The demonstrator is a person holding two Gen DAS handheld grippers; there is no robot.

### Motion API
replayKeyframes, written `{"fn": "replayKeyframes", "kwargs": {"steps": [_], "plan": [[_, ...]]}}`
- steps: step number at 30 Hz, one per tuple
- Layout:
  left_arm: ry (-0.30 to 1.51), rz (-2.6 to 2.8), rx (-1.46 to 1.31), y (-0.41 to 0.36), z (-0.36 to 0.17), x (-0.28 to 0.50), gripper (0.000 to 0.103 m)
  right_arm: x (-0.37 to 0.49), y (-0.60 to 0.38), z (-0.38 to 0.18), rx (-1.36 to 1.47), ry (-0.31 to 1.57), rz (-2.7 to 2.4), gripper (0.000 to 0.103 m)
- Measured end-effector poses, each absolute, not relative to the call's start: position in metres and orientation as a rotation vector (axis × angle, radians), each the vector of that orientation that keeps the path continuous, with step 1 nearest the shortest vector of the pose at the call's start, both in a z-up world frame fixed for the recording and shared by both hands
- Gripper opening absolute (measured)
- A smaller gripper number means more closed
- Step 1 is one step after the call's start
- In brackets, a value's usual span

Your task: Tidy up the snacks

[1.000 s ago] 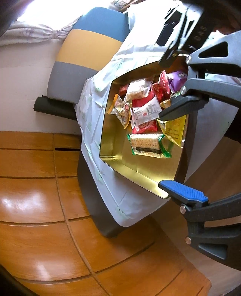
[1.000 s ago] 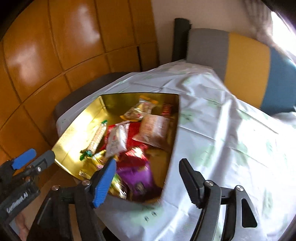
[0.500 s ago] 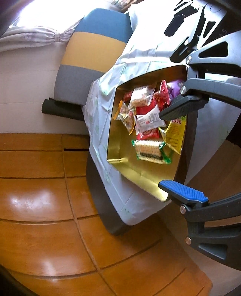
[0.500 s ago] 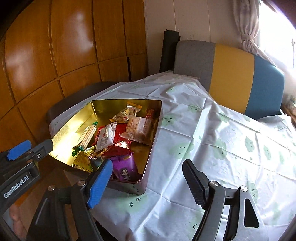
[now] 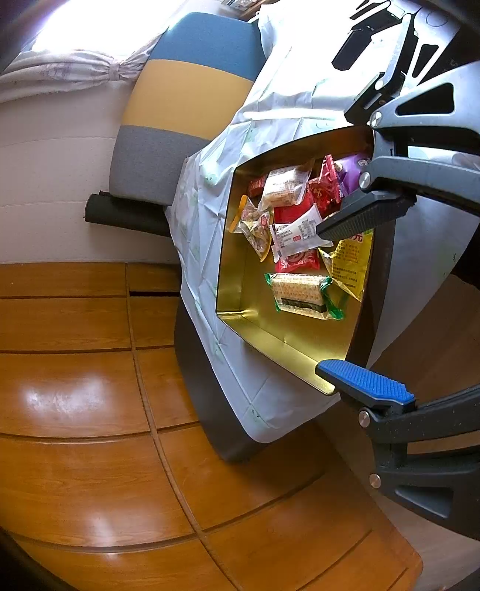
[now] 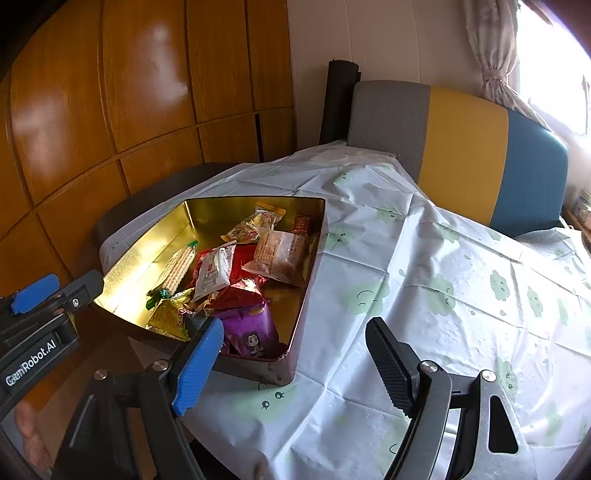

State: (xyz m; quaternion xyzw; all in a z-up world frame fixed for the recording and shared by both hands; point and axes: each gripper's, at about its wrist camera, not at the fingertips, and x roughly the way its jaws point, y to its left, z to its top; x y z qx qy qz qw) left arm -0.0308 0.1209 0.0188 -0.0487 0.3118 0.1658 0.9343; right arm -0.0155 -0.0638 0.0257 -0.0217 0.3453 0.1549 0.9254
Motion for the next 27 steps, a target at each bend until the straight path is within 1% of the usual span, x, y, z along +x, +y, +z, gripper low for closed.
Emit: {"fn": "replayKeyframes", "kwargs": {"steps": [27], "plan": [[0.644, 0.357, -0.084, 0.1224, 0.0158, -0.0312, 0.068, -0.0168, -0.0624, 0.0253, -0.051, 0.708, 0.324, 0.080]]}}
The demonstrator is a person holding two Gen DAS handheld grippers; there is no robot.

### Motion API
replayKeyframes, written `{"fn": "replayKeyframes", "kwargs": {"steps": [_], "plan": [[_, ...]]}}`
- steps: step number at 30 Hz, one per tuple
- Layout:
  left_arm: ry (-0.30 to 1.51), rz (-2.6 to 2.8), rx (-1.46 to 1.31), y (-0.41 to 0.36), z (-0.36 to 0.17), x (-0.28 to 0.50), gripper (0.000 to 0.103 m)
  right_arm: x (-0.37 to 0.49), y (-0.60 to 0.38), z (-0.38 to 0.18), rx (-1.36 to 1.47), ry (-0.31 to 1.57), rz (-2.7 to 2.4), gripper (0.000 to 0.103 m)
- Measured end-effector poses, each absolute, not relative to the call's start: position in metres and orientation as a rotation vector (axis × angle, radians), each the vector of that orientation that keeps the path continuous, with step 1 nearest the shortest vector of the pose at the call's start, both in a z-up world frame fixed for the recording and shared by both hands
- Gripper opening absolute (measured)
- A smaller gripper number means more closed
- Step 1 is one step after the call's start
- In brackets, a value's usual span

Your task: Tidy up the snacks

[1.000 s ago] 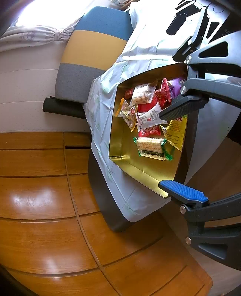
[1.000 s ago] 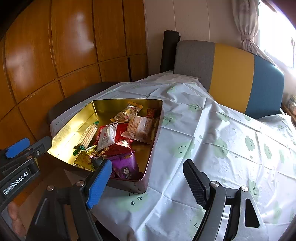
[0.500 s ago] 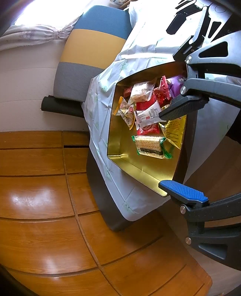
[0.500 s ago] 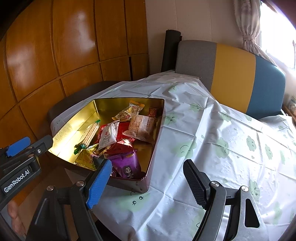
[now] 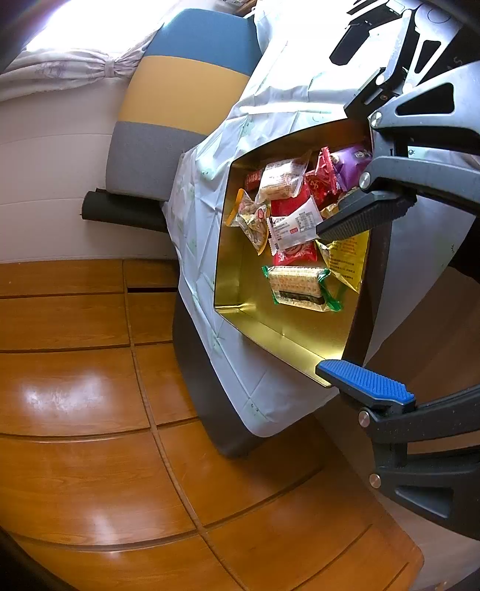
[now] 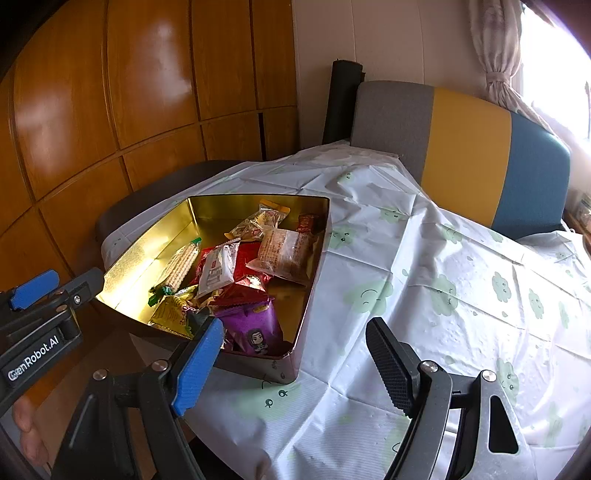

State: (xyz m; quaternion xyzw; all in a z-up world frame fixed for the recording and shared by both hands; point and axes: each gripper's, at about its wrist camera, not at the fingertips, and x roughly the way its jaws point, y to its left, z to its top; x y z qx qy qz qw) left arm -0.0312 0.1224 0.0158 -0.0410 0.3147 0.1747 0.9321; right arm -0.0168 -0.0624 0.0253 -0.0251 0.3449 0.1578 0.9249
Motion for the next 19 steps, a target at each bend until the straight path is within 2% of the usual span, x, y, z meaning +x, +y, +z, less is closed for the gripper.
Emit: {"fn": "replayKeyframes", "kwargs": {"steps": [12, 14, 19], "plan": [[0.655, 0.328, -0.109, 0.122, 0.016, -0.029, 0.067, -0.017, -0.066, 0.026, -0.049, 0.703, 0.322, 0.080], [0.631, 0.321, -0.095, 0.120, 0.017, -0.030, 0.057, -0.016, -0.069, 0.026, -0.041, 0.704, 0.320, 0.080], [0.619, 0.320, -0.089, 0.121, 0.019, -0.031, 0.054, -0.005, -0.095, 0.027, -0.009, 0.708, 0.274, 0.080]]}}
